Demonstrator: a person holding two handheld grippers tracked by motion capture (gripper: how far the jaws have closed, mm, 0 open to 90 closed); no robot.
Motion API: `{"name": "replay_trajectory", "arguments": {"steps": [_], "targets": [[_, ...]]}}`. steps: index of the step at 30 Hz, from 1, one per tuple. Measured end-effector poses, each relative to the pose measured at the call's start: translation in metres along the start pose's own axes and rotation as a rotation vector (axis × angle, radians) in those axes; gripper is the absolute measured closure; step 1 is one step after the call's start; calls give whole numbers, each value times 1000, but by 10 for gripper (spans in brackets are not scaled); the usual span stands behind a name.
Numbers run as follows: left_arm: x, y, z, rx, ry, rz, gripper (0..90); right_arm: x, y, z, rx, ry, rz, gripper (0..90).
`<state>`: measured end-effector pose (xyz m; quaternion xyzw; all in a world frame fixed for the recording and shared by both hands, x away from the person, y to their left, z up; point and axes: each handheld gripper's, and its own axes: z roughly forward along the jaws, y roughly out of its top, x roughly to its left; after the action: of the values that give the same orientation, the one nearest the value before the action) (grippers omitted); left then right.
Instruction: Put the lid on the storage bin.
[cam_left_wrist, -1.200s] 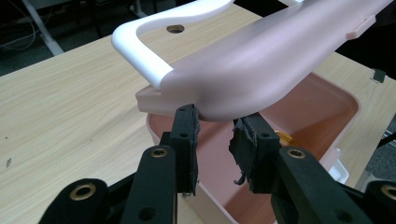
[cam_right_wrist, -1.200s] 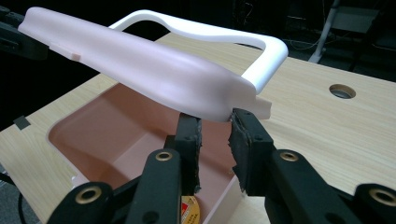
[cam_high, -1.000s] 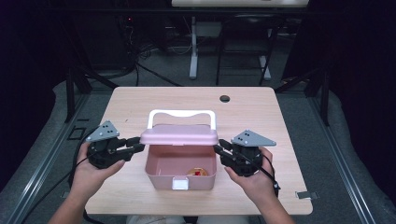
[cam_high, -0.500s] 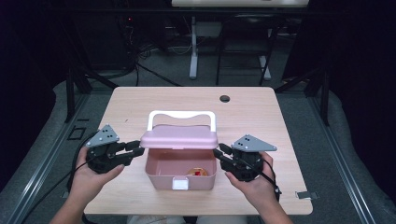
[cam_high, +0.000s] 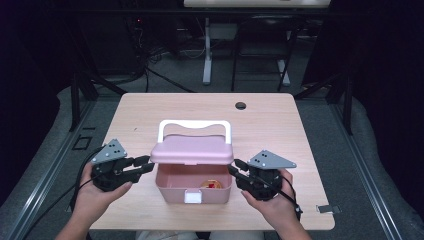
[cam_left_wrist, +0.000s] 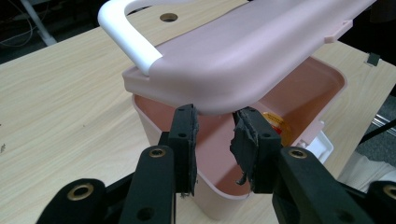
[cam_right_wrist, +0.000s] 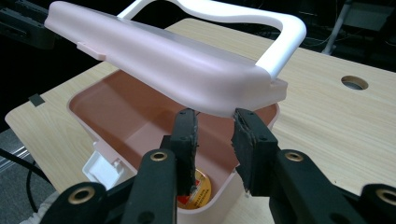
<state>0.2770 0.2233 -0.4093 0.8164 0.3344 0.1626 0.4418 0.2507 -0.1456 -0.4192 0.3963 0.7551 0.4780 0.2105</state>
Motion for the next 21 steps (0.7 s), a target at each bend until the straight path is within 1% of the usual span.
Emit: {"name": "replay_trajectory", "arguments": {"steps": [12, 21], "targets": [[-7, -10, 2, 17, 9, 12, 686, 2, -11, 0, 21, 9, 8, 694], [-9, -21, 4, 20, -4, -1, 687, 2, -20, 1, 40, 16, 14, 695]]}}
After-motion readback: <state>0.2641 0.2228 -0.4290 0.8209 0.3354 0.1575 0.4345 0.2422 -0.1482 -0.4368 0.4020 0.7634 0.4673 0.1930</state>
